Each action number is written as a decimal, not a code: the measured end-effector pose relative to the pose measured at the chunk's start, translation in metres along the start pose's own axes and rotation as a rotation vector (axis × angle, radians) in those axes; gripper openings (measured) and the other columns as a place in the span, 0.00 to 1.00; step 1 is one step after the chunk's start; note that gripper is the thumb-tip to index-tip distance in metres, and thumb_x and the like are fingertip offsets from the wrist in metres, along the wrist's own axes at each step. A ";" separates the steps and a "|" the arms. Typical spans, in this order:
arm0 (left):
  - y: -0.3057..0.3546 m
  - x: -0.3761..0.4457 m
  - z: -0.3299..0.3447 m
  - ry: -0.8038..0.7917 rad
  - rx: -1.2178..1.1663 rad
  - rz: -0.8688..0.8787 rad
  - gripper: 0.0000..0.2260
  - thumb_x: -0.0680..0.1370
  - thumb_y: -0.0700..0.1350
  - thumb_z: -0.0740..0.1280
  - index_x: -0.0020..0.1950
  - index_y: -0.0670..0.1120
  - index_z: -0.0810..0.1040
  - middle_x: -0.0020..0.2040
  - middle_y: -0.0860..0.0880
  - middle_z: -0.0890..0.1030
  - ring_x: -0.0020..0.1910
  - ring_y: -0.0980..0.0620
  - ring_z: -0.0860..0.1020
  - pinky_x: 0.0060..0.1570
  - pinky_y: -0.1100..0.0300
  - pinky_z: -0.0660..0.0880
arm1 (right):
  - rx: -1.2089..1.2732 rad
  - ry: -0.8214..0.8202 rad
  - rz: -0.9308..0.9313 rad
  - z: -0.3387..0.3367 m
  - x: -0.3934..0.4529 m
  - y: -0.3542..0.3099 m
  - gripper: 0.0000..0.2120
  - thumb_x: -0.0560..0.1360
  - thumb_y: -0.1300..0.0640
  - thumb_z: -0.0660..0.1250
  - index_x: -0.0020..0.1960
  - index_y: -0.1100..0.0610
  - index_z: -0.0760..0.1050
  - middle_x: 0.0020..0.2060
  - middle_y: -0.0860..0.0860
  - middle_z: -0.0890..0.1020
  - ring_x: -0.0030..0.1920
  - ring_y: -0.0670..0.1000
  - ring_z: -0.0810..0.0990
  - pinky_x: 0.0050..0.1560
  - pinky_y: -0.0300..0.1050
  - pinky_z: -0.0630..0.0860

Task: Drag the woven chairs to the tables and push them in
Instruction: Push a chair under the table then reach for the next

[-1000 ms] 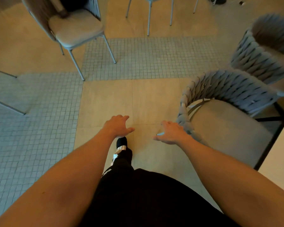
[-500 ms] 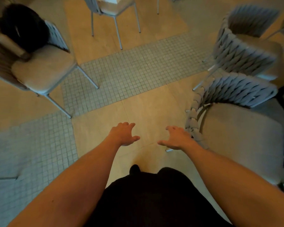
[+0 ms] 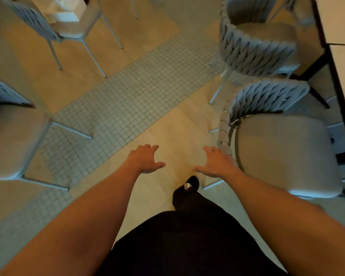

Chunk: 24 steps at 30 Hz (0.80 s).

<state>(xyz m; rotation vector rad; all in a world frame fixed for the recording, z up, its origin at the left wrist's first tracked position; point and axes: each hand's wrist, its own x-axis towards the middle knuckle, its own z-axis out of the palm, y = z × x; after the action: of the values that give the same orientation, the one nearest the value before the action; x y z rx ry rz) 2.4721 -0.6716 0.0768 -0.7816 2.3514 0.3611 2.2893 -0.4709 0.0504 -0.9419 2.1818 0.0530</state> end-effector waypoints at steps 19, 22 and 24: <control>0.074 0.200 -0.140 -0.037 0.331 0.424 0.46 0.72 0.73 0.64 0.82 0.56 0.49 0.81 0.45 0.58 0.78 0.41 0.59 0.75 0.36 0.56 | 0.306 0.070 0.338 -0.068 0.069 0.046 0.52 0.71 0.26 0.66 0.82 0.53 0.50 0.81 0.56 0.54 0.80 0.61 0.55 0.76 0.64 0.58; 0.094 0.229 -0.158 -0.068 0.413 0.521 0.48 0.72 0.73 0.64 0.83 0.56 0.46 0.82 0.45 0.55 0.79 0.40 0.56 0.75 0.35 0.55 | 0.378 0.068 0.423 -0.066 0.071 0.052 0.51 0.71 0.25 0.66 0.82 0.53 0.52 0.80 0.56 0.57 0.79 0.61 0.56 0.75 0.66 0.60; 0.109 0.248 -0.169 -0.084 0.458 0.593 0.49 0.71 0.73 0.65 0.82 0.56 0.45 0.82 0.45 0.52 0.79 0.40 0.54 0.75 0.35 0.53 | 0.446 0.066 0.501 -0.067 0.073 0.056 0.52 0.70 0.25 0.66 0.82 0.53 0.51 0.81 0.56 0.56 0.79 0.62 0.56 0.75 0.66 0.60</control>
<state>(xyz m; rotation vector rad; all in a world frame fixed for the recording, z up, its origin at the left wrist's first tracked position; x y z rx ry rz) 2.1691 -0.7680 0.0538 0.1510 2.4107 0.0800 2.1786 -0.4955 0.0376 -0.1431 2.3043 -0.2196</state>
